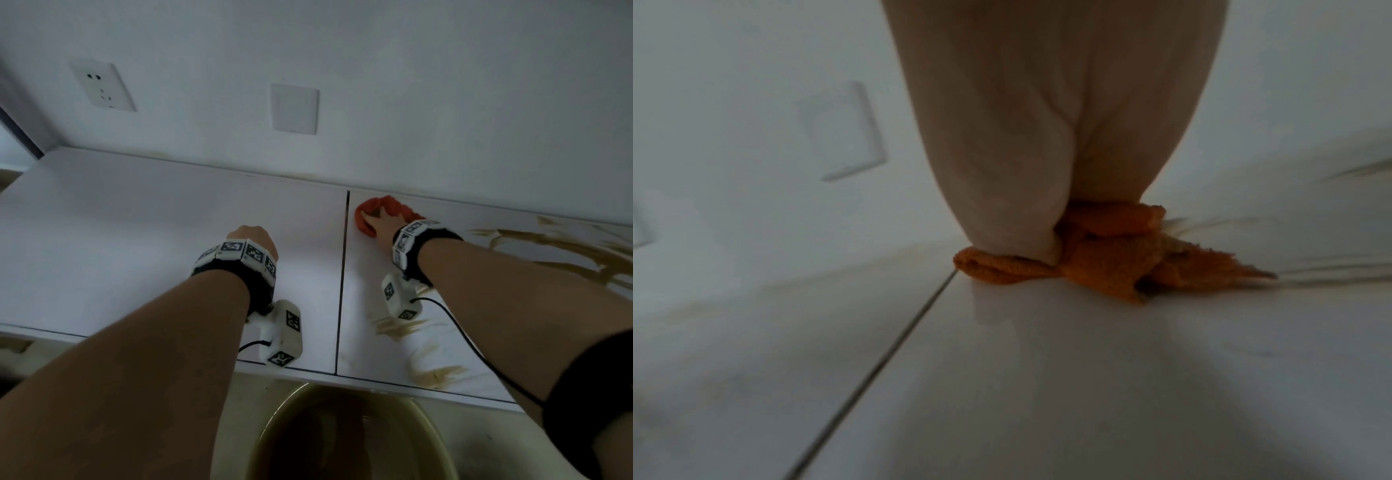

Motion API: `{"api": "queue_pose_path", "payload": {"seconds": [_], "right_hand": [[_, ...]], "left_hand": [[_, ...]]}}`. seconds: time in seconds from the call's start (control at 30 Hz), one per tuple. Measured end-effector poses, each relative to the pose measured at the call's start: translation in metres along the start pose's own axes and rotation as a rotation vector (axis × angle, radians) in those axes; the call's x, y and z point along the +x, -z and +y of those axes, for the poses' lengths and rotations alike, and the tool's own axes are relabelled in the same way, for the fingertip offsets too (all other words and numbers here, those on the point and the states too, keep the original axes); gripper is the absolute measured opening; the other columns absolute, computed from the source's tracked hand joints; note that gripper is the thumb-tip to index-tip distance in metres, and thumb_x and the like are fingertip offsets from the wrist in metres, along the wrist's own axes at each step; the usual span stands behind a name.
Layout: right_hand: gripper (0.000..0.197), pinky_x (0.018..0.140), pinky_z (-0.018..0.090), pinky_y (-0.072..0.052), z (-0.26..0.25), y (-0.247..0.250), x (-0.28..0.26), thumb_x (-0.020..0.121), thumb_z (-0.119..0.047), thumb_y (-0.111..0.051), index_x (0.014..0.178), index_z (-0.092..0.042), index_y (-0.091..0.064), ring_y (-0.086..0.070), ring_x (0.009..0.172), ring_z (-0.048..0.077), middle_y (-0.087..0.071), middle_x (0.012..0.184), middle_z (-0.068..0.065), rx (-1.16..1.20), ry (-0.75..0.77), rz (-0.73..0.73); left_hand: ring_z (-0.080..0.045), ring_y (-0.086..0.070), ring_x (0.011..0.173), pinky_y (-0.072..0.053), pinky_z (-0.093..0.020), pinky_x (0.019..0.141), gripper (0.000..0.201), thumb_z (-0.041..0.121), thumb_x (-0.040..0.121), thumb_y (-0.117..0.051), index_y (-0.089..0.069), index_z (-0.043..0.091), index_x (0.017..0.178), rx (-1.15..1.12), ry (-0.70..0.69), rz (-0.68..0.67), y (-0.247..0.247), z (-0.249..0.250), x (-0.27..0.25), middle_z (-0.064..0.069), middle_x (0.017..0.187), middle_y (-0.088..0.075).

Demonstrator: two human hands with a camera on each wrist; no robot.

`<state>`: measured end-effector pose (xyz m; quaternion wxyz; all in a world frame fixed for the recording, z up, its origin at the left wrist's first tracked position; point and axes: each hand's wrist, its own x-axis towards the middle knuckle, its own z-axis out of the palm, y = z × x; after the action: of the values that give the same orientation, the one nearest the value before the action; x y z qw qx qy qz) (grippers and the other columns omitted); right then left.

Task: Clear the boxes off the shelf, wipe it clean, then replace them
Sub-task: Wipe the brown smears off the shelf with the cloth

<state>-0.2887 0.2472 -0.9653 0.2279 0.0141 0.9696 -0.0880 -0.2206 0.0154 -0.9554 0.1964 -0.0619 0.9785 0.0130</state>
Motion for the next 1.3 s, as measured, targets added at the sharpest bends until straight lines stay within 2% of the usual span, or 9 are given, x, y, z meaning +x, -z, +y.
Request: {"api": "queue_pose_path", "payload": {"seconds": [0.2,0.37,0.53,0.63,0.77,0.9,1.03,1.2,1.3], "right_hand": [[0.061,0.118,0.048,-0.006,0.03,-0.002,-0.028,0.101,-0.019,-0.03,0.15,-0.026,0.005,-0.001,0.142,0.046,0.011,0.157,0.017,-0.222,-0.008,-0.118],[0.062,0.115,0.058,-0.006,0.0,-0.027,-0.039,0.099,-0.031,-0.031,0.15,-0.033,0.004,0.005,0.143,0.044,0.013,0.158,0.009,-0.196,0.108,-0.185],[0.076,0.114,0.057,-0.007,-0.03,-0.03,-0.036,0.094,-0.002,-0.035,0.148,-0.038,0.005,0.007,0.143,0.043,0.016,0.158,0.004,-0.272,0.245,-0.201],[0.07,0.114,0.055,-0.006,-0.031,-0.026,-0.023,0.097,-0.009,-0.034,0.149,-0.036,0.003,0.006,0.142,0.044,0.015,0.158,0.006,-0.275,0.235,-0.198],[0.058,0.117,0.053,-0.004,-0.034,-0.019,-0.003,0.1,-0.039,-0.025,0.151,-0.027,-0.001,0.002,0.143,0.042,0.008,0.158,0.014,-0.148,0.137,-0.165],[0.06,0.118,0.05,-0.003,-0.011,-0.006,-0.001,0.101,-0.039,-0.027,0.152,-0.022,-0.001,0.003,0.144,0.04,0.008,0.158,0.012,-0.117,0.055,-0.15],[0.06,0.118,0.046,-0.003,0.028,0.005,-0.017,0.102,-0.027,-0.031,0.15,-0.025,0.005,0.002,0.143,0.042,0.011,0.157,0.014,-0.212,-0.004,-0.146],[0.063,0.117,0.051,-0.006,0.037,-0.008,-0.041,0.1,-0.015,-0.03,0.15,-0.03,0.007,0.004,0.143,0.043,0.014,0.157,0.012,-0.268,0.036,-0.157],[0.067,0.116,0.057,-0.006,0.016,-0.024,-0.055,0.098,-0.018,-0.036,0.148,-0.038,0.003,0.006,0.143,0.043,0.014,0.158,0.005,-0.26,0.145,-0.186]], "left_hand": [[-0.013,-0.045,0.051,-0.046,-0.023,0.063,0.032,0.01,0.084,-0.052,-0.046,0.012,0.053,0.033,0.006,-0.002,0.001,0.006,-0.011,-0.001,0.056,-0.046],[-0.022,-0.054,0.072,-0.047,-0.025,0.069,0.032,0.008,0.087,-0.05,-0.046,0.011,0.056,0.018,0.029,-0.016,0.006,0.012,-0.02,-0.002,0.059,-0.045],[-0.02,-0.055,0.065,-0.049,-0.025,0.069,0.029,0.009,0.085,-0.052,-0.048,0.01,0.056,-0.023,0.063,-0.031,0.005,0.015,-0.019,-0.002,0.059,-0.048],[-0.025,-0.054,0.071,-0.049,-0.031,0.079,0.03,0.01,0.084,-0.052,-0.047,0.011,0.055,-0.088,0.111,0.001,0.005,0.019,-0.016,-0.005,0.059,-0.047],[-0.022,-0.055,0.065,-0.048,-0.027,0.07,0.024,0.012,0.079,-0.056,-0.05,0.011,0.055,-0.079,0.097,-0.019,0.003,0.018,-0.011,-0.006,0.061,-0.052],[-0.021,-0.058,0.064,-0.053,-0.027,0.07,0.023,0.011,0.078,-0.057,-0.053,0.01,0.056,-0.036,0.076,-0.012,0.003,0.016,-0.008,-0.006,0.062,-0.054],[-0.023,-0.062,0.07,-0.055,-0.028,0.074,0.021,0.011,0.078,-0.058,-0.054,0.01,0.058,-0.002,0.072,-0.032,0.002,0.017,-0.01,-0.006,0.065,-0.057],[-0.02,-0.055,0.064,-0.049,-0.025,0.068,0.028,0.009,0.082,-0.053,-0.049,0.011,0.054,-0.016,0.055,-0.021,-0.001,0.015,-0.01,-0.003,0.059,-0.05],[-0.017,-0.053,0.058,-0.05,-0.022,0.062,0.029,0.01,0.083,-0.049,-0.048,0.013,0.054,-0.016,0.023,-0.034,-0.002,0.014,-0.009,0.0,0.056,-0.048]]}}
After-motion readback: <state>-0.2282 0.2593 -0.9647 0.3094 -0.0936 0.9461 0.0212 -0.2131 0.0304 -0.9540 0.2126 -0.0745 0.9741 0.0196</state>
